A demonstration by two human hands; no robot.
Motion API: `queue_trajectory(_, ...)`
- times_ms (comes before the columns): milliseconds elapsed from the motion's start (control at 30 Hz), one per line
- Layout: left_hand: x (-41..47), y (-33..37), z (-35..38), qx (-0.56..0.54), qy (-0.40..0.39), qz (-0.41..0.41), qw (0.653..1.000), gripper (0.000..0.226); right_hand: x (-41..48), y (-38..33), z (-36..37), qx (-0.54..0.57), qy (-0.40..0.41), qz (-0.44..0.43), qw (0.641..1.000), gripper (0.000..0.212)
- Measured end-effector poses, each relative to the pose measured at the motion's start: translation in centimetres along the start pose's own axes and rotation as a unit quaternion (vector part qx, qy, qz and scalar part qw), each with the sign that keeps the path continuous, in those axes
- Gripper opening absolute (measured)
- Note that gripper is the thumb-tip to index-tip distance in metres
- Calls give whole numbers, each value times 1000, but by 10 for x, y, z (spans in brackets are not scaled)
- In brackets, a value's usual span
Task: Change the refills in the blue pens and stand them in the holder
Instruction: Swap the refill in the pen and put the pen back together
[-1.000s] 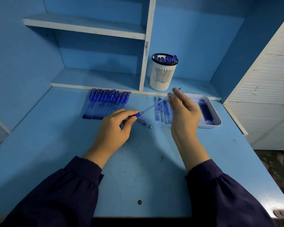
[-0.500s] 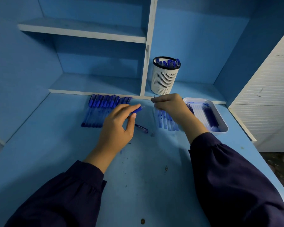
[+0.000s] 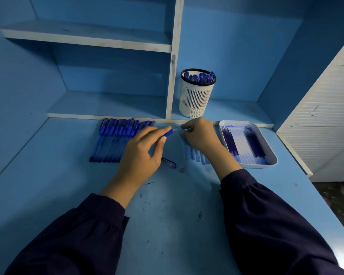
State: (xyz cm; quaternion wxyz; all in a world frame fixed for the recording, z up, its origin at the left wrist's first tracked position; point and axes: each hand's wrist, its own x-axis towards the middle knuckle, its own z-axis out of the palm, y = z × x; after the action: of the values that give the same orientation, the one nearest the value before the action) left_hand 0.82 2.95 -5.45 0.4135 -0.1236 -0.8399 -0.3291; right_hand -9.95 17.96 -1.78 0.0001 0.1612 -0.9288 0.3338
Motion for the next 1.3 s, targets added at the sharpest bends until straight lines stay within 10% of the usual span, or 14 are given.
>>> queue_trajectory(467, 6, 2, 15, -17, -57, 13, 998, 28, -35, 61, -87, 36, 98, 40, 994, 17)
queue_trajectory(1300, 7, 2, 15, -5, -106, 13, 994, 28, -48, 85, -87, -28, 31, 119, 992, 18)
